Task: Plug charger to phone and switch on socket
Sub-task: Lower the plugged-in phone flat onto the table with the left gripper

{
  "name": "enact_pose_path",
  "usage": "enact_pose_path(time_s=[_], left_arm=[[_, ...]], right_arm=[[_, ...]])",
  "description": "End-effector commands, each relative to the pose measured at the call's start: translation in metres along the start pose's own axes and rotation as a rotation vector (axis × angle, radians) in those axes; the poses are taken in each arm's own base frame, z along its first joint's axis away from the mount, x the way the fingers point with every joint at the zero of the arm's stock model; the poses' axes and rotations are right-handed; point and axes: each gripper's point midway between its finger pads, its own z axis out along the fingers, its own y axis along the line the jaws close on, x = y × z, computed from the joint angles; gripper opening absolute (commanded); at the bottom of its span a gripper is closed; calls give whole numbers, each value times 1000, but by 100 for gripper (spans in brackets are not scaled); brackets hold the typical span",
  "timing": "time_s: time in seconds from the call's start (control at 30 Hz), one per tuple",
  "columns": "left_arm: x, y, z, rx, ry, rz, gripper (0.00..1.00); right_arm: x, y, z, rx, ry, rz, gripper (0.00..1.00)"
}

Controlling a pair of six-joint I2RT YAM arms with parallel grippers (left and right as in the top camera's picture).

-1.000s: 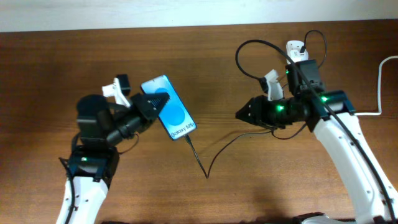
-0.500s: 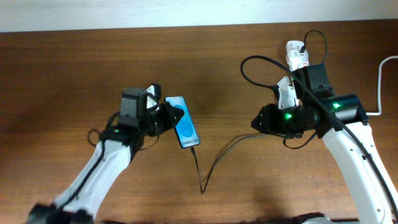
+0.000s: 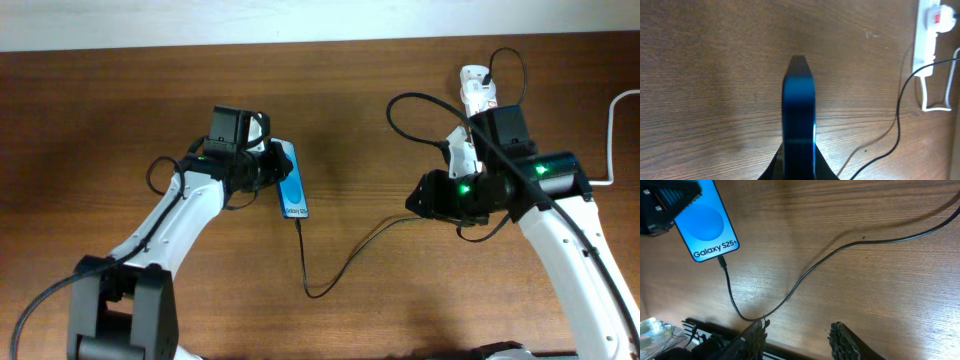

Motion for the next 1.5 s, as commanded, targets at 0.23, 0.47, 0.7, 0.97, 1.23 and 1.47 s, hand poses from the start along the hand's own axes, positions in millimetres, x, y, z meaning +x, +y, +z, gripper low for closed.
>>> enact_pose_path(time_s=[0.23,0.47,0.7,0.97,1.23,1.47], left_arm=[[-4,20,15,-77,13,3,8],[3,40,32,-137,43,-15,14],[11,51,45,-157,77,-30,18],[10,50,45,-155,73,-28,24],[10,55,44,-183,72,-30,30],[15,65,48,-220,85,-39,33]], right_arm=[[-1,-1,-7,10,-18,-11,45],[-1,-1,-7,10,-17,-11,45],[-1,-1,-7,10,-17,-11,45],[-1,-1,-7,10,-17,-10,46],[-1,-5,-6,33,-18,-8,46],[-1,-5,-6,34,-16,-7,46]])
